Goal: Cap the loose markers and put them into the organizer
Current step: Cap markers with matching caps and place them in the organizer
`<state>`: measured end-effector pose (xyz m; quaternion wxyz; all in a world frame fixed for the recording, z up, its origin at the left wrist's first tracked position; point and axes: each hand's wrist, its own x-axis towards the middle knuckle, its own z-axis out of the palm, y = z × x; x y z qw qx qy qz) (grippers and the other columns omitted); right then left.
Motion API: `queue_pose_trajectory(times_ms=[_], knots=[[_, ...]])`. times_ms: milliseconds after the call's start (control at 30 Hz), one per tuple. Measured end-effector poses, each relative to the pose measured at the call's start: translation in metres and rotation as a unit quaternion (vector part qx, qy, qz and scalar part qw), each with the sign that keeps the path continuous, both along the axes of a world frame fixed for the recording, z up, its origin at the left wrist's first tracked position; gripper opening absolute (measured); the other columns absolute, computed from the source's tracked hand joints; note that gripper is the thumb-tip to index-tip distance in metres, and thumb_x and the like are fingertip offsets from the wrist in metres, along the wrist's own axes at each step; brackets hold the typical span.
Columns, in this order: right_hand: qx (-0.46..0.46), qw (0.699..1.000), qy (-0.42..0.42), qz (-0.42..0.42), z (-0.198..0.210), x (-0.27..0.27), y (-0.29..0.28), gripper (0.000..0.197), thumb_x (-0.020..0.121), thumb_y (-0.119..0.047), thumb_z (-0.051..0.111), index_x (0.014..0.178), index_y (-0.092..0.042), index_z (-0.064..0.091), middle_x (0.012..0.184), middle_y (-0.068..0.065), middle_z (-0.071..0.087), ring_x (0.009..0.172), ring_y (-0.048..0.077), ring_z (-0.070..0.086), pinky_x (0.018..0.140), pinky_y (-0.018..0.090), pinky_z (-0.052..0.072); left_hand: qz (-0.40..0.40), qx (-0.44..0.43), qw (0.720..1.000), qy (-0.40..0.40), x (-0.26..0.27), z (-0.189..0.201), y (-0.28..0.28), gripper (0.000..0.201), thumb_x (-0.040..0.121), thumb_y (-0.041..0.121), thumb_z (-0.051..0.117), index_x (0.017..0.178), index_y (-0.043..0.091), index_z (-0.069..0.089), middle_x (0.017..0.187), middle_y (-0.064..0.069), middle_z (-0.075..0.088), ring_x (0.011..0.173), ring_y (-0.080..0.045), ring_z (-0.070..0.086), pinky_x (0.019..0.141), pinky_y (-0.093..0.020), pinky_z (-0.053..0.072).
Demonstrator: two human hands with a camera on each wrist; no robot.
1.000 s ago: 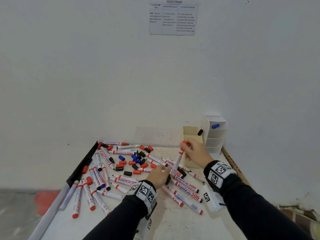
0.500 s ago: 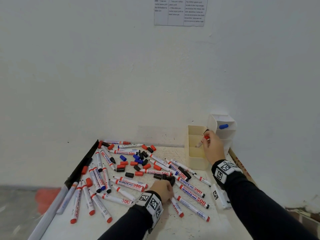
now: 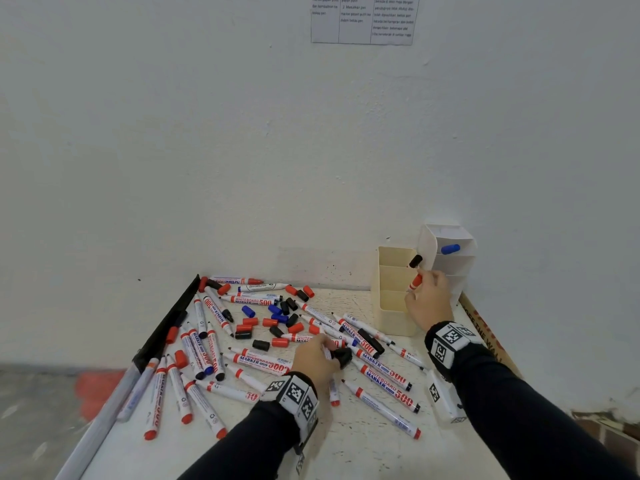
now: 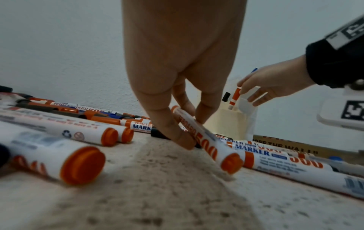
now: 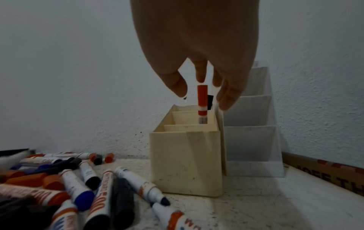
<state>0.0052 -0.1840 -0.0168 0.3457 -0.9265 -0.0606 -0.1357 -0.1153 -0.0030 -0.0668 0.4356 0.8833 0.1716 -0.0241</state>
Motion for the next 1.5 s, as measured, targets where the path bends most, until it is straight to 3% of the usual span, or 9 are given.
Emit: queue_pose_trajectory(times_ms=[100, 167, 300, 400, 567, 833, 1033, 1367, 1500], knots=[[-0.034, 0.997, -0.068, 0.016, -0.004, -0.012, 0.009, 0.022, 0.085, -0.008, 0.053, 0.106, -0.011, 0.058, 0.112, 0.009, 0.051, 0.103, 0.023, 0.051, 0.09, 0.031, 0.043, 0.031, -0.028, 0.998, -0.044, -0.002, 0.008, 0.007, 0.027, 0.085, 0.005, 0.059, 0.107, 0.019, 0.051, 0.113, -0.009, 0.059, 0.055, -0.005, 0.053, 0.046, -0.011, 0.045], [-0.063, 0.993, 0.008, 0.098, -0.01, -0.02, 0.02, 0.012, 0.087, -0.012, 0.052, 0.094, -0.017, 0.061, 0.099, 0.002, 0.058, 0.093, 0.019, 0.056, 0.085, 0.029, 0.047, 0.055, -0.059, 0.994, -0.071, -0.004, 0.013, 0.015, 0.041, 0.085, 0.003, 0.058, 0.12, 0.02, 0.046, 0.105, -0.005, 0.059, 0.056, -0.006, 0.053, 0.047, -0.013, 0.046], [-0.222, 0.932, 0.13, 0.257, -0.024, -0.044, 0.046, 0.024, 0.088, -0.022, 0.056, 0.111, -0.025, 0.062, 0.107, -0.004, 0.052, 0.102, 0.015, 0.054, 0.089, 0.026, 0.047, 0.101, -0.109, 0.987, -0.065, -0.014, 0.022, 0.033, 0.059, 0.084, 0.007, 0.063, 0.136, 0.017, 0.035, 0.109, -0.008, 0.061, 0.085, -0.018, 0.063, 0.061, -0.018, 0.049], [-0.31, 0.897, 0.121, 0.29, -0.036, -0.056, 0.059, 0.032, 0.086, -0.023, 0.058, 0.117, -0.031, 0.06, 0.123, -0.001, 0.045, 0.113, 0.02, 0.044, 0.095, 0.034, 0.045, 0.117, -0.122, 0.984, -0.048, -0.022, 0.024, 0.045, 0.058, 0.082, 0.007, 0.065, 0.133, 0.014, 0.04, 0.089, 0.001, 0.058, 0.082, -0.016, 0.062, 0.073, -0.029, 0.057], [-0.315, 0.908, 0.072, 0.265, -0.046, -0.061, 0.07, 0.02, 0.086, -0.025, 0.059, 0.105, -0.025, 0.062, 0.118, 0.0, 0.052, 0.107, 0.019, 0.05, 0.088, 0.029, 0.045, 0.124, -0.109, 0.986, -0.031, -0.033, 0.026, 0.061, 0.044, 0.082, 0.007, 0.065, 0.124, 0.01, 0.051, 0.098, -0.001, 0.061, 0.092, -0.017, 0.064, 0.085, -0.035, 0.056], [-0.293, 0.905, 0.061, 0.302, -0.047, -0.061, 0.097, 0.041, 0.095, -0.028, 0.037, 0.135, -0.031, 0.042, 0.139, -0.004, 0.042, 0.127, 0.022, 0.036, 0.106, 0.037, 0.033, 0.122, -0.079, 0.988, -0.043, -0.044, 0.03, 0.079, 0.036, 0.086, 0.013, 0.061, 0.12, 0.014, 0.05, 0.089, 0.006, 0.053, 0.078, -0.006, 0.055, 0.067, -0.019, 0.05], [-0.307, 0.902, 0.109, 0.285, -0.047, -0.052, 0.126, 0.043, 0.097, -0.033, 0.035, 0.139, -0.02, 0.036, 0.134, 0.007, 0.042, 0.119, 0.022, 0.045, 0.099, 0.033, 0.04, 0.11, -0.076, 0.991, -0.002, -0.05, 0.026, 0.097, 0.035, 0.085, 0.011, 0.06, 0.119, 0.017, 0.052, 0.088, 0.007, 0.053, 0.083, -0.01, 0.058, 0.081, -0.028, 0.055], [-0.41, 0.878, 0.108, 0.223, -0.059, -0.04, 0.142, 0.037, 0.096, -0.032, 0.035, 0.129, -0.022, 0.049, 0.135, 0.008, 0.038, 0.121, 0.028, 0.043, 0.102, 0.042, 0.039, 0.091, -0.069, 0.993, -0.01, -0.047, 0.021, 0.104, 0.035, 0.088, 0.013, 0.058, 0.122, 0.018, 0.051, 0.102, 0.001, 0.057, 0.076, -0.003, 0.055, 0.054, -0.011, 0.041], [-0.375, 0.895, 0.084, 0.227, -0.06, -0.038, 0.14, 0.034, 0.098, -0.032, 0.033, 0.123, -0.02, 0.052, 0.122, 0.006, 0.049, 0.109, 0.022, 0.051, 0.093, 0.035, 0.045, 0.09, -0.061, 0.994, -0.021, -0.046, 0.018, 0.1, 0.033, 0.087, 0.013, 0.058, 0.119, 0.018, 0.053, 0.089, 0.007, 0.054, 0.074, -0.003, 0.054, 0.058, -0.012, 0.043]])
